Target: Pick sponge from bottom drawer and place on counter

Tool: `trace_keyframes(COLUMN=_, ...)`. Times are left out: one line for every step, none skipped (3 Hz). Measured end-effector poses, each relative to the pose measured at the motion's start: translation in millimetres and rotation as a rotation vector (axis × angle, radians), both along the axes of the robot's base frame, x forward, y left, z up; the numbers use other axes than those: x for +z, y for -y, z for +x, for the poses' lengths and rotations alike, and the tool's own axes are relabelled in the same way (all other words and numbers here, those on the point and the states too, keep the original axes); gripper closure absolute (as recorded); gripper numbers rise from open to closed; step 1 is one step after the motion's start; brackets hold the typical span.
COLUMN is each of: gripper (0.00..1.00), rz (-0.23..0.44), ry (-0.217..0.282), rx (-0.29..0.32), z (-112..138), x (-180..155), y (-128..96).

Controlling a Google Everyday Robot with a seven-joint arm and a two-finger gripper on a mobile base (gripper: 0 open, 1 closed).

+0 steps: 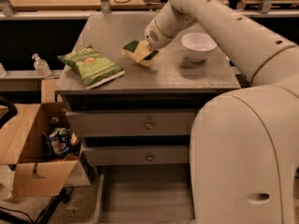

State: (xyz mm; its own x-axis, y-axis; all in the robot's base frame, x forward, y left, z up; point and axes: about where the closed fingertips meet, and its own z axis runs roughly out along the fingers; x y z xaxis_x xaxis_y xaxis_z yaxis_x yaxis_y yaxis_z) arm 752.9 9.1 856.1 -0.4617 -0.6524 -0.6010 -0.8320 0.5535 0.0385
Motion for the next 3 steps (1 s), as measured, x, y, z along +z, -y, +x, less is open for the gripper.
trace_keyframes(gripper=1.00, rz=-0.058, ry=0.107, rx=-0.166, z=20, x=63, y=30)
trace_keyframes(gripper=1.00, rz=-0.085, ry=0.123, rx=-0.231, z=42, x=82, y=46)
trace_keyframes(gripper=1.00, rz=-0.071, ry=0.102, rx=-0.214, z=67, x=66, y=34)
